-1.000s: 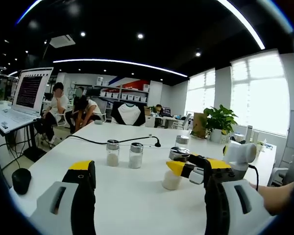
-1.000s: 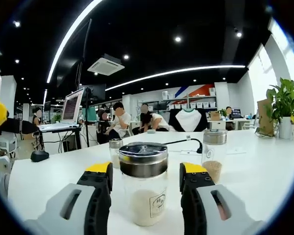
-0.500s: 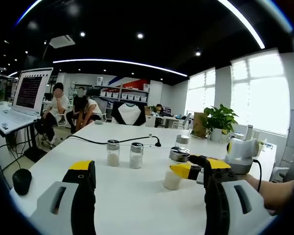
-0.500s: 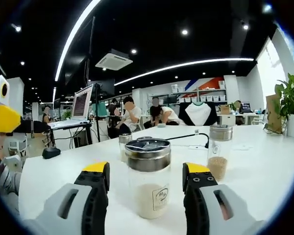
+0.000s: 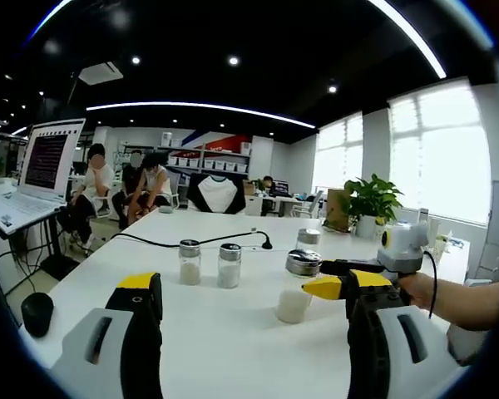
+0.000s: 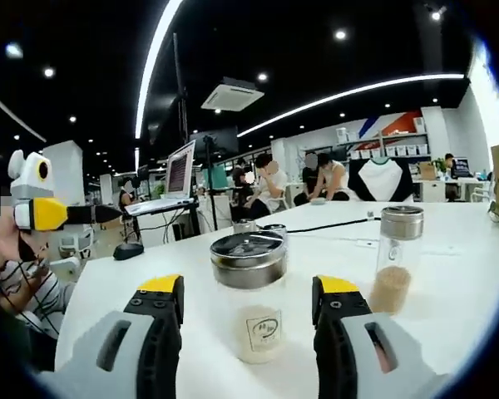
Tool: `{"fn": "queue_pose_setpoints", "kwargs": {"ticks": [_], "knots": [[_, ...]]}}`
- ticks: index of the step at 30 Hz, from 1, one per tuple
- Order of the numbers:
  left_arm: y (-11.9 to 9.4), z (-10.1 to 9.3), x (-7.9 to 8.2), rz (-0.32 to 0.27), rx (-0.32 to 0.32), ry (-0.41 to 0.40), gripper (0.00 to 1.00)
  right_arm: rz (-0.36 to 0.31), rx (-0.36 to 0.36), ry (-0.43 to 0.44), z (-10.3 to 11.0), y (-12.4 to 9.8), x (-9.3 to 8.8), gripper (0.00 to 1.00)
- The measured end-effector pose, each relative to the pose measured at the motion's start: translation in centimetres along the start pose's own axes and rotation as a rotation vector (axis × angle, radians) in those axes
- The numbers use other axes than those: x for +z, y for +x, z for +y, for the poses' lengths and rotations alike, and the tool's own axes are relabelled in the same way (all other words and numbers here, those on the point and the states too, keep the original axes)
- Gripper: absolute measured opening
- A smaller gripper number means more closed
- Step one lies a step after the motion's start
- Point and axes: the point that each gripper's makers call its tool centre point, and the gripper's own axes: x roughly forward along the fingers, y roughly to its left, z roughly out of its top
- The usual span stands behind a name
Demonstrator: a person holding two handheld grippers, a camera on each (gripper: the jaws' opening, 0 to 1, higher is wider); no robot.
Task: Rotate the seasoning bottle until the label or dispensing opening points toward the visible target arrow and the bottle remains upright within the marked orientation range
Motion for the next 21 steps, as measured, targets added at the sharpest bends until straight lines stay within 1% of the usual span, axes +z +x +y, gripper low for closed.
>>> {"fn": "queue_pose_setpoints", "kwargs": {"ticks": [2, 3, 7, 9, 11, 13, 17, 21], "knots": [[0.1, 0.0, 0.0, 0.002, -0.001, -0.002, 0.97, 0.001, 0.023, 0.002, 0.1, 0.1, 0.1, 0.63], [0.1, 0.0, 0.0, 0.001, -0.001, -0.004, 0.97, 0.001, 0.051, 0.005, 0.1, 0.2, 0.2, 0.63], [0.0, 0.3, 0.2, -0.003, 0.006, -0.004, 0.96, -0.003, 0.079, 0.019, -0.1, 0.6, 0.0, 0.63], [0.0, 0.5, 0.2, -0.002, 0.008, -0.006, 0.96, 0.015, 0.087, 0.018, -0.3, 0.9, -0.6, 0.63], [0.0, 0.6, 0.2, -0.001, 0.01, -0.005, 0.96, 0.019, 0.105, 0.014, -0.2, 1.0, -0.8, 0.63], [-0.1, 0.8, 0.2, 0.0, 0.012, -0.006, 0.96, 0.02, 0.127, 0.028, -0.1, 1.3, -0.9, 0.63], [0.0, 0.8, 0.2, 0.002, 0.005, 0.003, 0.97, 0.021, 0.14, 0.031, -0.1, 1.7, -0.8, 0.62], [-0.1, 0.9, 0.2, 0.001, 0.007, -0.002, 0.96, 0.001, 0.158, 0.031, 0.2, 2.1, -0.1, 0.61]]}}
